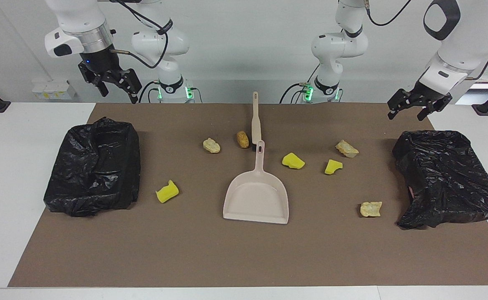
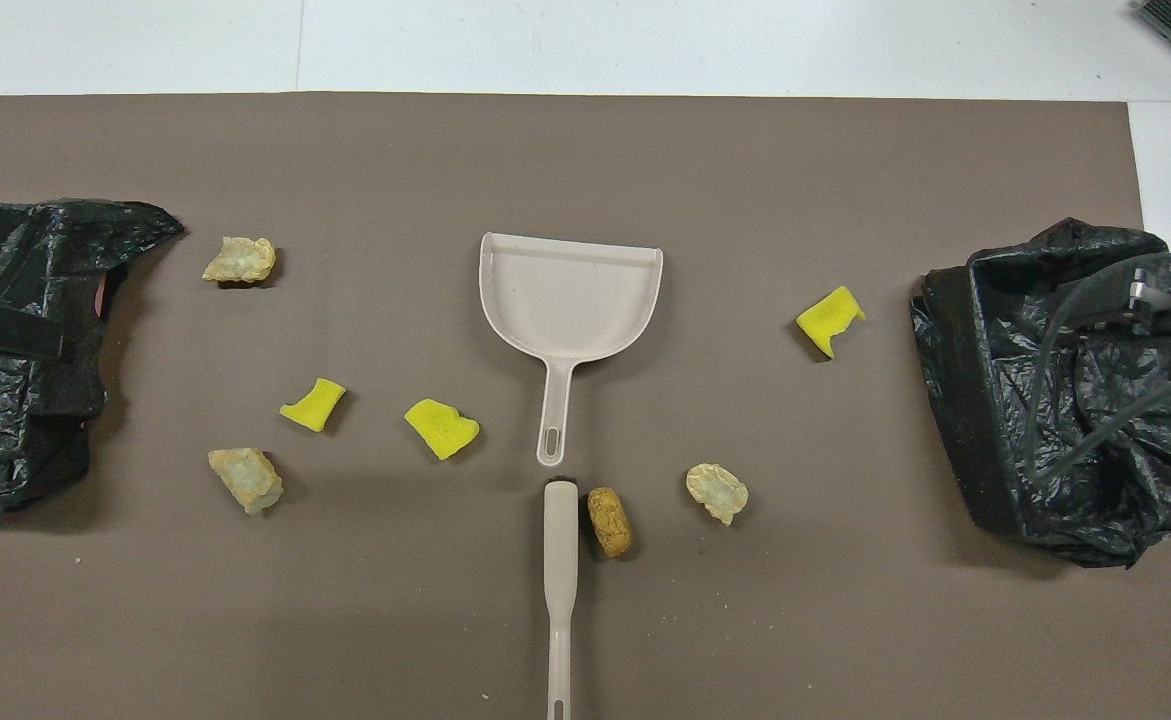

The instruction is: Sweep and dump trash in bin

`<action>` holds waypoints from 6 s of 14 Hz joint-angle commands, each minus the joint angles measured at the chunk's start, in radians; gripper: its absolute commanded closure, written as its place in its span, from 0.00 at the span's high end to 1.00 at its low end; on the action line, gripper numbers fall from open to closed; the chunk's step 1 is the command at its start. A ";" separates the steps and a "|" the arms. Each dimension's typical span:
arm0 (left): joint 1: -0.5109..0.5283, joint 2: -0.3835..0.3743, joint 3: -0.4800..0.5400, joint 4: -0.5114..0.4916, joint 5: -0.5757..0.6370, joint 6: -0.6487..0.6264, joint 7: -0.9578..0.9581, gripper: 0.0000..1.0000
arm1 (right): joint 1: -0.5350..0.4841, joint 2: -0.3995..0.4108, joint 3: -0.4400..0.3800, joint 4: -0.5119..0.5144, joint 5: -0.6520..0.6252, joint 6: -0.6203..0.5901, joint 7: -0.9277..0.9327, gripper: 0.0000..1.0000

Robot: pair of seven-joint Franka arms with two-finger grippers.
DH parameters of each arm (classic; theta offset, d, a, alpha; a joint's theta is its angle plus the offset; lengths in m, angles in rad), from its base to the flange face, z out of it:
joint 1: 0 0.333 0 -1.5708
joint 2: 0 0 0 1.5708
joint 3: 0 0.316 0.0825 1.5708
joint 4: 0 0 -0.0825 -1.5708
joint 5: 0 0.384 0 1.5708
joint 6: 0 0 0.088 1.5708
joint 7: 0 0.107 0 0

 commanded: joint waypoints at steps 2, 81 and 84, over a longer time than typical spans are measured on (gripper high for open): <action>-0.002 -0.022 0.000 -0.019 0.013 -0.008 0.007 1.00 | -0.011 0.006 0.003 0.011 0.021 -0.002 -0.018 1.00; -0.813 -0.185 0.006 -0.780 -0.050 0.440 -0.582 0.00 | 0.575 0.464 0.023 -0.101 -0.009 0.618 0.141 0.00; -0.747 -0.211 0.006 -0.779 -0.039 0.406 -0.534 0.00 | 0.523 0.412 0.023 -0.101 -0.003 0.551 -0.142 0.00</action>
